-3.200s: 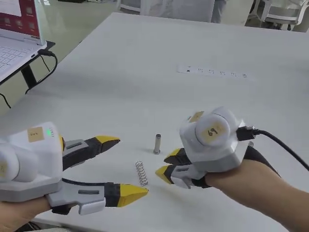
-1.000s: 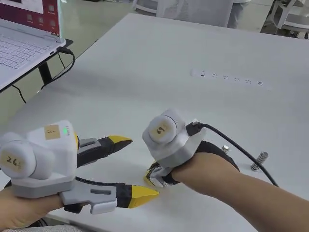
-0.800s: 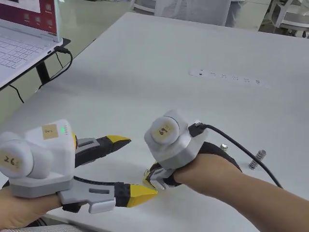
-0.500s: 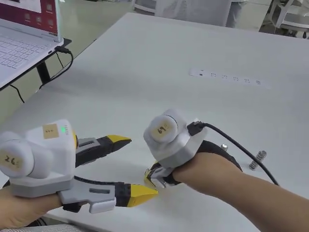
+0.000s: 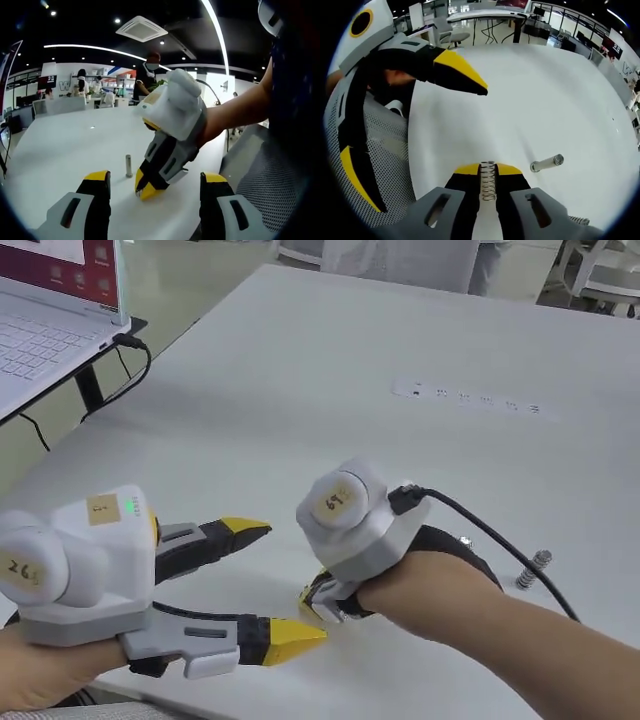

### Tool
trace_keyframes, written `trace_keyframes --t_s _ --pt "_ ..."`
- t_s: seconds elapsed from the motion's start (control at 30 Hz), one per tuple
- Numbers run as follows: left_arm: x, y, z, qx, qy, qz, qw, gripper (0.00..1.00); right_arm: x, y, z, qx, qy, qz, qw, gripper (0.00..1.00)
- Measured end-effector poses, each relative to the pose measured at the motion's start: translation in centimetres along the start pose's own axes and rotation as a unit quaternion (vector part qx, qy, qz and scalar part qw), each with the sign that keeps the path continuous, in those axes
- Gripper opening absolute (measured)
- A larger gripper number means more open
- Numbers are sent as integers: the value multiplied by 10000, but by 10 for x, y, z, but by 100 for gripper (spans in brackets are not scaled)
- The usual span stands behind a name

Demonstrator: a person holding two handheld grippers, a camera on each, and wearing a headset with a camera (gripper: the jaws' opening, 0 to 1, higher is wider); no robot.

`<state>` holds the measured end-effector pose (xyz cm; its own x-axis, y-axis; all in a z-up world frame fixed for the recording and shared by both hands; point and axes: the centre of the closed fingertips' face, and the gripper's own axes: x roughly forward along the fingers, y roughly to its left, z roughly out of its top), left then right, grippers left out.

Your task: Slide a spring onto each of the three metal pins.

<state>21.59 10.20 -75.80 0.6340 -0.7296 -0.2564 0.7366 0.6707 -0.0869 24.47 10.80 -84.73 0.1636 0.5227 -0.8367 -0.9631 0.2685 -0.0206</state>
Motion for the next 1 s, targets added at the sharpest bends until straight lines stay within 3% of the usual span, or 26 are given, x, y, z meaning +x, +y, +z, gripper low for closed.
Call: trace_keyframes --t_s 0.33,0.73,0.97,1.0 --pt "1 -1 1 19 21 -20 10000 69 -24 -13 4 270 -481 -107 9984 8" --pt "2 -2 0 43 67 -33 10000 69 -39 -17 -9 498 -742 -132 9959 8" --pt "2 -2 -1 35 72 -37 10000 69 -54 -16 -5 521 -1150 -173 9918 8" --pt "2 -2 -1 36 74 -41 10000 69 -58 -16 -1 454 -1307 -208 9902 8"
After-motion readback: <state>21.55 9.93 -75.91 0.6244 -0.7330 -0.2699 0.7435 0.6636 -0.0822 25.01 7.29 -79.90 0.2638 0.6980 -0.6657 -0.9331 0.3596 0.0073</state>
